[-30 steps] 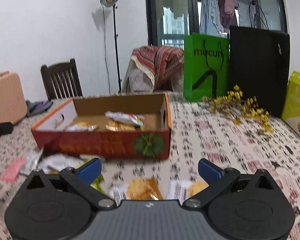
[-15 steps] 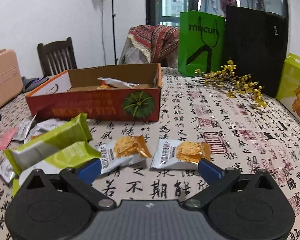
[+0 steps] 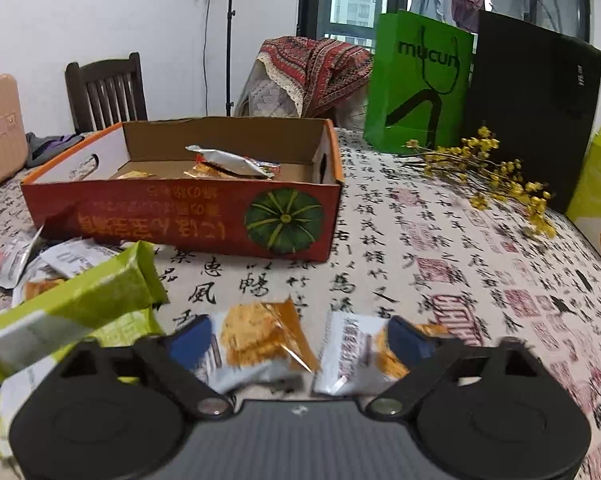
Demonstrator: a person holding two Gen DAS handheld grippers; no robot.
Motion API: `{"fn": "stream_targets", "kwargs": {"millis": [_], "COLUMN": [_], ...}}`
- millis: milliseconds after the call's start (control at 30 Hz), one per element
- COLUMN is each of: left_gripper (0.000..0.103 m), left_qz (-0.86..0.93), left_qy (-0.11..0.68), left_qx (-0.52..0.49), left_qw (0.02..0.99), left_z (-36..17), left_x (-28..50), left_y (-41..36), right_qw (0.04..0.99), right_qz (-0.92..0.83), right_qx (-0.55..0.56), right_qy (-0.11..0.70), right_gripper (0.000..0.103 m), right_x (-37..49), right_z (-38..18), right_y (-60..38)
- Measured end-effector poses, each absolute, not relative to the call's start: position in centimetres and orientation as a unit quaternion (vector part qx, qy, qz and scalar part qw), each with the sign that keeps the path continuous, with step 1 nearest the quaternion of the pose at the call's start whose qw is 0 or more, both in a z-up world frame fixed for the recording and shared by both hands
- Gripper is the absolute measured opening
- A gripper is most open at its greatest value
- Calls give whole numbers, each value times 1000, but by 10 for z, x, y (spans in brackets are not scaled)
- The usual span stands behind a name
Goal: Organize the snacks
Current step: 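Grasp the orange-and-white cookie packet with the right gripper, then grasp a white packet with the left gripper while right gripper holds cookie packet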
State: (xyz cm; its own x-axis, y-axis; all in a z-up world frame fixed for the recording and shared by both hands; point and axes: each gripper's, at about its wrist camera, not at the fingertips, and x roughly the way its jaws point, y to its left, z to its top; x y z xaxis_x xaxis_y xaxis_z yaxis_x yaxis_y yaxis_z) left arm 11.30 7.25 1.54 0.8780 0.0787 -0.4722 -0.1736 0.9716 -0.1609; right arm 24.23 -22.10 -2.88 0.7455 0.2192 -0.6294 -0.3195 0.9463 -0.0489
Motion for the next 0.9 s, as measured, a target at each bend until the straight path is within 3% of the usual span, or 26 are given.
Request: {"fn": "stream_targets", "kwargs": {"millis": [167,400,467,900], "left_gripper": [103,103,103,103], "left_qz": [66,65,64,58], "left_qy": [240,248,249,261], "left_qx": [-100,-106,-105,-101], "left_qw": [963,961,961,958], "left_z": [14,9,9,6], "left_x": [113,118,118,122], "left_y": [74,72,71,62], "right_qw": [926,929,930,961], "right_qz": [180,188,192,147], "right_qx": [-89,-106,-109,-78], "right_qy": [319,301,294,223], "right_gripper": [51,37,20,17], "right_x": [236,222,217,188], "right_z": [-35,-35,-34,-21], "right_y": [-208,-205,-205,-230]}}
